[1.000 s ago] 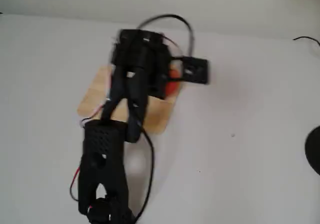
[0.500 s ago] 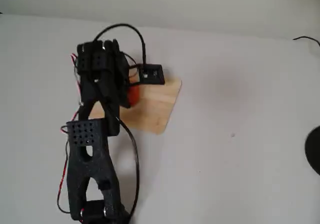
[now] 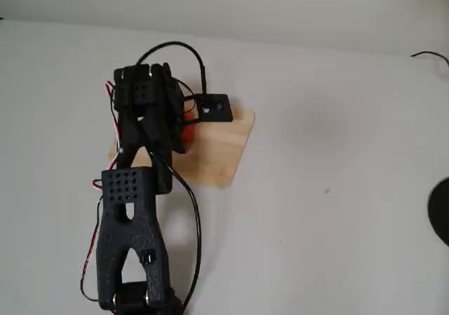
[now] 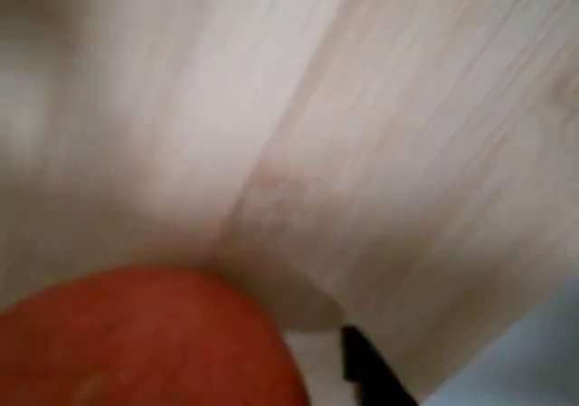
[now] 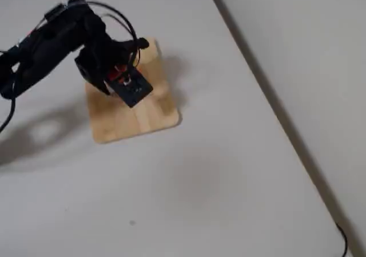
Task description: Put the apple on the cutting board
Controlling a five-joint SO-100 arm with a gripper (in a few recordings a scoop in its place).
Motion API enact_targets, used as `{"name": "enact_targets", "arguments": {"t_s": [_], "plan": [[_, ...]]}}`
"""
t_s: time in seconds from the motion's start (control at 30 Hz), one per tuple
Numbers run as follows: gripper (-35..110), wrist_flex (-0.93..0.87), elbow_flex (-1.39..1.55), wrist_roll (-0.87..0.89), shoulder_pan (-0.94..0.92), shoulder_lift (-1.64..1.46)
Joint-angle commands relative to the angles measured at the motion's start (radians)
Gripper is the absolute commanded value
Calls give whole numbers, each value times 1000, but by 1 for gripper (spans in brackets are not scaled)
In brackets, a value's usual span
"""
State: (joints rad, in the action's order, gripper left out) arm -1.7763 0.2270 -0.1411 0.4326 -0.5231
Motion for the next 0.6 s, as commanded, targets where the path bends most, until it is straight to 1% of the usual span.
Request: {"name": "enact_targets", "arguments": {"t_s": [0.0, 0.3, 0.43, 0.57], "plan": [[77, -51, 40, -17, -18, -146], [77, -51, 255, -44, -26, -462], [77, -51, 390, -41, -41, -664], [77, -48, 508, -12, -101, -920]]}}
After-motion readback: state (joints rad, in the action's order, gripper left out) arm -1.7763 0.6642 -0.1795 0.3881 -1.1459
